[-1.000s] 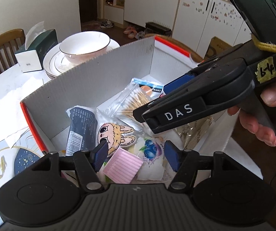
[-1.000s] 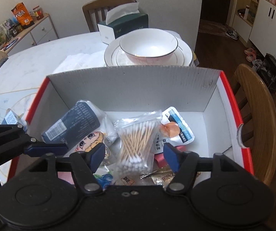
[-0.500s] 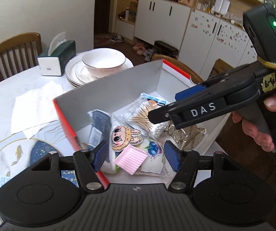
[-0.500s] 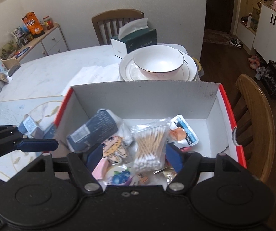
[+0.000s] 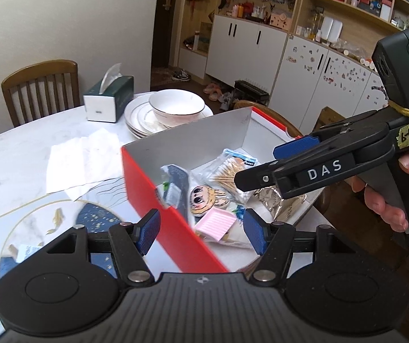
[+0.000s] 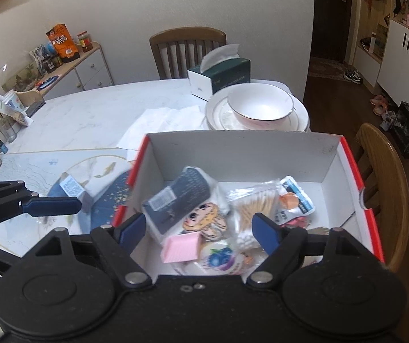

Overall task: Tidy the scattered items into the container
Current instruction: 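Withdraw both open tools from the box toward the cotton pad bag and blue carton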

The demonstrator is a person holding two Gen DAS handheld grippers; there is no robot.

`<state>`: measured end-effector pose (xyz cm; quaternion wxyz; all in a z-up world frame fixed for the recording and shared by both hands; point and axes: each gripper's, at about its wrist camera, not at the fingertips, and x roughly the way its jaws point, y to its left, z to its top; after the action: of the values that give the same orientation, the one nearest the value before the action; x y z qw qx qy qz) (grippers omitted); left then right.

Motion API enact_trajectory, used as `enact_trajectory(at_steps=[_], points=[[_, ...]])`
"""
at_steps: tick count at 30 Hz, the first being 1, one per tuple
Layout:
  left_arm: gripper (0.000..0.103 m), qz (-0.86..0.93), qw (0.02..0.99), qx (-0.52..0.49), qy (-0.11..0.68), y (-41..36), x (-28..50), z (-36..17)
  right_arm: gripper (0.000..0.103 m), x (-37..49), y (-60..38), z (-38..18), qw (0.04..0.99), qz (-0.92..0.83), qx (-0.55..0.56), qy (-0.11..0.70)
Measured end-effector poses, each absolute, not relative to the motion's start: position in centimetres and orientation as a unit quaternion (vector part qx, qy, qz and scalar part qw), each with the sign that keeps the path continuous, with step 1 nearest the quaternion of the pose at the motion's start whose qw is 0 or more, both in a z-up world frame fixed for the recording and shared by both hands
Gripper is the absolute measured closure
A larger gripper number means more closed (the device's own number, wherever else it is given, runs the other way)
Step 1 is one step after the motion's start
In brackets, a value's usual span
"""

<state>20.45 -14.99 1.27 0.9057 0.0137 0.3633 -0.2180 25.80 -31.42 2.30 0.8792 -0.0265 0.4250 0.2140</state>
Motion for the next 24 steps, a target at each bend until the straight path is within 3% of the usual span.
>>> enact_trajectory(at_steps=[3,5,14,18,24], points=[[0.039,-0.213,0.910,0.014,0.356,-13.5,19.5,1.4,0.020,24.7,-30.0,2.8,0.884,0.221,-0.034,0.410],[0.033,-0.209,0.912,0.015,0.352,-12.4,18.9,1.5,0.018,24.1,-28.8,3.0,0.887,0.228,-0.040,0.401],[0.032,-0.194,0.919,0.013,0.343,-6.9,16.8,1.3,0.017,22.8,-23.3,3.0,0.883,0.242,-0.024,0.402],[0.025,-0.184,0.922,0.011,0.341,-4.2,16.2,1.1,0.013,22.1,-20.4,2.8,0.887,0.239,-0.033,0.394],[0.024,-0.176,0.921,0.005,0.348,-0.4,16.1,0.4,0.011,22.3,-17.1,2.2,0.886,0.239,-0.024,0.397]])
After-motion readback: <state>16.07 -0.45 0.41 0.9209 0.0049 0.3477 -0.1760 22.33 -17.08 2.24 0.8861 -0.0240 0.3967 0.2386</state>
